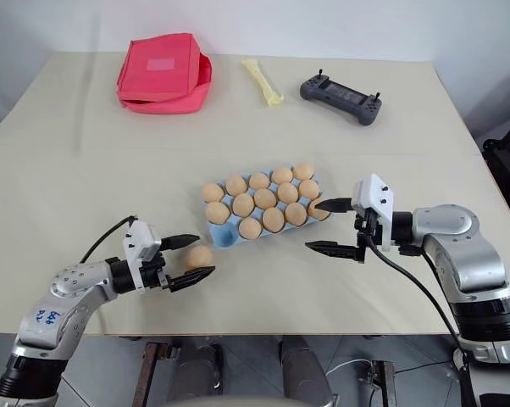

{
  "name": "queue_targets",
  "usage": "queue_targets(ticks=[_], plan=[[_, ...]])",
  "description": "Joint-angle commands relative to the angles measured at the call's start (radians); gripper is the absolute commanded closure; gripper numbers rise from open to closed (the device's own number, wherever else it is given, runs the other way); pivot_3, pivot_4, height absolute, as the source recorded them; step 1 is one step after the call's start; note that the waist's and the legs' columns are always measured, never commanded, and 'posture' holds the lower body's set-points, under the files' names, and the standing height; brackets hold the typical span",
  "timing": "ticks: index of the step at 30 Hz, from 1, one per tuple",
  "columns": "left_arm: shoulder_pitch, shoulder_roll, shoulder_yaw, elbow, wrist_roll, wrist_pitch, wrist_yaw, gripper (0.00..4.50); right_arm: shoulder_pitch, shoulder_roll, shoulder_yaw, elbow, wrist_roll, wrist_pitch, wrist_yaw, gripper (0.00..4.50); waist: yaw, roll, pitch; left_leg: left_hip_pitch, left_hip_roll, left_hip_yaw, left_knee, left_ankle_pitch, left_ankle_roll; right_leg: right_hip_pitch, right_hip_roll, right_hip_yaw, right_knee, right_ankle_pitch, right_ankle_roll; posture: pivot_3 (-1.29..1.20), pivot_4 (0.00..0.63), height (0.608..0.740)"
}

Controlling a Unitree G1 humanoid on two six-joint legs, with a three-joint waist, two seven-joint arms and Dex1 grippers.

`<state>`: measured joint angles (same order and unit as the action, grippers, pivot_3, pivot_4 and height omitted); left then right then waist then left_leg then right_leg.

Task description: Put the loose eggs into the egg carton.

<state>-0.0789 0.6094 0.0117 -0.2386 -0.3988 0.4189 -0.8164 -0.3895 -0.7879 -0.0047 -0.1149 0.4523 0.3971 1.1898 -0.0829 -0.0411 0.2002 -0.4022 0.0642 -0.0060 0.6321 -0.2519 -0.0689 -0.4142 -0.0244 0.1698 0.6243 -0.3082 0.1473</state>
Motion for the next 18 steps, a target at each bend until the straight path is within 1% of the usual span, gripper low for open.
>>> queue_targets(ticks=[1,4,9,10,11,15,18], plan=[[-0.015,-0.007,-0.015,-0.003,0.004,0.009,0.001,0.0,0.003,0.001,-0.021,-0.034,0.013,-0.001,-0.012,0.04,0.001,0.0,0.0,0.0,0.0,0.0,0.0,0.0,0.0,0.0,0.0,0.0,0.0,0.0,0.0,0.0,0.15,0.74],[-0.026,-0.008,-0.007,-0.01,-0.01,0.013,-0.009,0.6,0.003,0.005,-0.022,-0.034,0.013,0.0,-0.022,0.0,0.0,0.0,0.0,0.0,0.0,0.0,0.001,0.0,0.0,0.0,0.0,0.0,0.001,0.0,0.0,0.0,0.15,0.74],[-0.017,0.008,0.019,-0.02,-0.032,0.03,-0.024,2.25,0.006,0.005,-0.022,-0.033,0.01,-0.004,-0.032,0.0,0.0,0.0,0.0,0.0,0.0,0.0,0.001,0.0,0.0,0.0,0.0,0.0,0.001,0.0,0.0,0.0,0.15,0.74],[-0.011,0.016,0.028,-0.03,-0.043,0.038,-0.03,2.45,0.006,0.004,-0.023,-0.033,0.01,-0.004,-0.034,0.0,0.0,0.0,0.0,0.0,0.0,0.0,0.001,0.0,0.0,0.0,0.0,0.0,0.001,0.0,0.0,0.0,0.15,0.74],[-0.005,0.025,0.038,-0.04,-0.054,0.048,-0.037,2.58,0.007,0.003,-0.024,-0.033,0.01,-0.003,-0.036,0.0,-0.001,0.0,0.0,0.0,0.0,0.0,0.001,0.0,0.0,0.0,0.0,0.0,0.001,0.0,0.0,0.0,0.15,0.74],[0.004,0.081,0.104,-0.082,-0.108,0.095,-0.062,2.6,0.021,-0.001,-0.033,-0.046,0.015,-0.001,-0.045,0.0,-0.001,0.0,0.0,0.0,0.0,0.0,0.0,0.0,0.0,0.0,0.0,0.0,0.001,0.0,0.0,0.0,0.15,0.74],[-0.046,0.097,0.149,-0.118,-0.194,0.17,-0.062,2.6,0.036,-0.005,-0.04,-0.058,0.02,0.002,-0.052,0.0,0.001,0.0,0.0,0.0,0.0,0.0,0.001,0.0,0.0,0.0,0.0,0.0,0.001,0.0,0.0,0.0,0.15,0.74]])
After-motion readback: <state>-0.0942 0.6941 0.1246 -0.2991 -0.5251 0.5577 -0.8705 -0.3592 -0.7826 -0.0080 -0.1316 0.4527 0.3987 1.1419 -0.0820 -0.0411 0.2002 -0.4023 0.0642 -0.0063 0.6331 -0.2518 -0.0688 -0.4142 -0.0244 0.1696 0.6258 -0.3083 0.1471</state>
